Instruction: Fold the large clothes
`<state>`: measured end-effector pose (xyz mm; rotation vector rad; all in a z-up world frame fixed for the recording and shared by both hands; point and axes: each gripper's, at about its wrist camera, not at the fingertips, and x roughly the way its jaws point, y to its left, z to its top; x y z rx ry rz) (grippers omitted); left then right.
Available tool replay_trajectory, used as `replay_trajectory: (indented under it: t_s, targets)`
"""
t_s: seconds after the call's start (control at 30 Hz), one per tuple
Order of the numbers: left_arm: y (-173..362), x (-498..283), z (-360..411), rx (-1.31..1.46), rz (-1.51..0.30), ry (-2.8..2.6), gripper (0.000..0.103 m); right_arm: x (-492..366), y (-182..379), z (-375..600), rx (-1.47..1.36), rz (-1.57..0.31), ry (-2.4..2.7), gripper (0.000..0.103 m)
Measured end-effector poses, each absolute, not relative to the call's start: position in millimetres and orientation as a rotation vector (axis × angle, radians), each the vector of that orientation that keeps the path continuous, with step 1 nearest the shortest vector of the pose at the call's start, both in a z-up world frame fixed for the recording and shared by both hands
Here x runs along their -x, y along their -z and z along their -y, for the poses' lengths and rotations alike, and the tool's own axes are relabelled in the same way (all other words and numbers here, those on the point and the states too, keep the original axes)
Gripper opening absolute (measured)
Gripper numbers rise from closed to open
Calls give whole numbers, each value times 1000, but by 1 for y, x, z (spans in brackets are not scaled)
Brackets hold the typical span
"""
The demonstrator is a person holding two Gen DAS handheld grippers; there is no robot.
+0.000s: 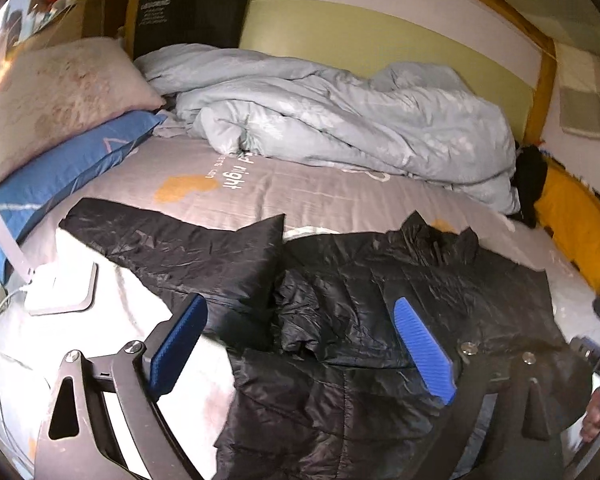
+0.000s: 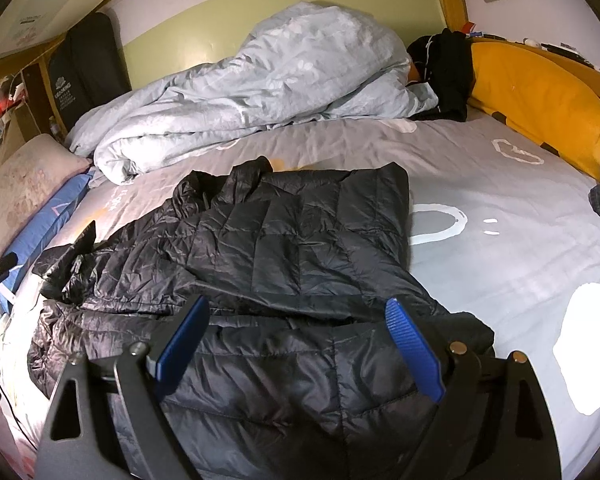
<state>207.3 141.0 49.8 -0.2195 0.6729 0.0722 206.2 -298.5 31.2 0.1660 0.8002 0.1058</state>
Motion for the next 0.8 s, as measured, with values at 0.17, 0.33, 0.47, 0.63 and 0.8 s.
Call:
replay_trajectory:
  t_s: [0.17, 0.33, 0.47, 0.63, 0.8]
  targets:
    - [-53, -215, -177, 332, -713, -49, 96, -207, -31, 297, -163, -803, -109, 89]
    - [-41, -239, -219, 315, -763, -127, 95, -209, -30, 302, -167, -799, -99, 89]
    - [-10, -259, -263, 467, -825, -122, 95, -213, -23, 300, -172, -832, -111, 89]
    - [22, -282, -286, 549, -883, -111, 90, -216, -23, 295, -187, -842, -131, 89]
    - [49, -298, -301, 556, -942, -198, 87, -215, -18, 289, -157, -858, -143, 89]
